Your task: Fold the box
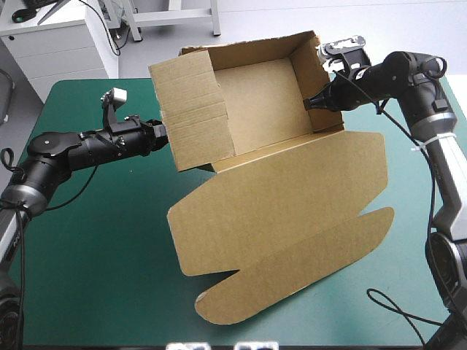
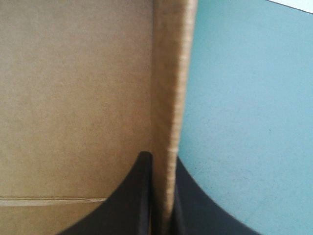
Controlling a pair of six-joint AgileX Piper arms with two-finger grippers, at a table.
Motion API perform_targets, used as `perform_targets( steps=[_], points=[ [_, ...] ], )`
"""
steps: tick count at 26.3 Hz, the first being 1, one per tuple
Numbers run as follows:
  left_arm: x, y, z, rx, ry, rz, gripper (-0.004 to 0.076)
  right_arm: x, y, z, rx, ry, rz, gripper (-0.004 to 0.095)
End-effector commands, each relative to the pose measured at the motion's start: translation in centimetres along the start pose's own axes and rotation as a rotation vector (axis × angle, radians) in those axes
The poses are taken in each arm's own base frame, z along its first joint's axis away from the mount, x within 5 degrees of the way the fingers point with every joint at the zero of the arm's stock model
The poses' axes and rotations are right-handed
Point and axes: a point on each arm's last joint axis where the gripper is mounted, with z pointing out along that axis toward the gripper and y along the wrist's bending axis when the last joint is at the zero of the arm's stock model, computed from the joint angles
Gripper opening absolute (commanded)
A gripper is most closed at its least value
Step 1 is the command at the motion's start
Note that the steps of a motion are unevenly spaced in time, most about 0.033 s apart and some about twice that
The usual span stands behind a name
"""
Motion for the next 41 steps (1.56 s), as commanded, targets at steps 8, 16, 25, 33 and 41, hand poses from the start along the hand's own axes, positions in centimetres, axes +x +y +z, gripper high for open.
perform_targets(
  steps=[8,16,25,33,41],
  points=[
    [-1.9,-5.1,-1.9,0.162,-0.075,0.03,-0.0008,-1.0,0.2,-2.9,0.056,-0.089,-0.016,-0.0017],
    [-1.6,-4.6,-1.8,0.107,-0.039,0.072,-0.0008,-1.0,0.2,-2.9,0.056,-0.079,-0.01,-0.0018],
    [-2.7,-6.2,-2.4,0.299,-0.146,-0.052,-0.0008,-0.9,0.2,-2.9,0.055,-0.077,-0.008,-0.0018],
    [-4.5,-4.8,-4.8,0.296,-0.274,-0.095,-0.0008,-0.9,0.5,-3.4,0.048,-0.074,0.01,-0.0018],
    [-6.6,-0.1,-11.8,0.114,-0.466,-0.099,-0.0008,-0.8,1.1,-4.9,0.028,-0.087,0.01,-0.0018]
  ],
)
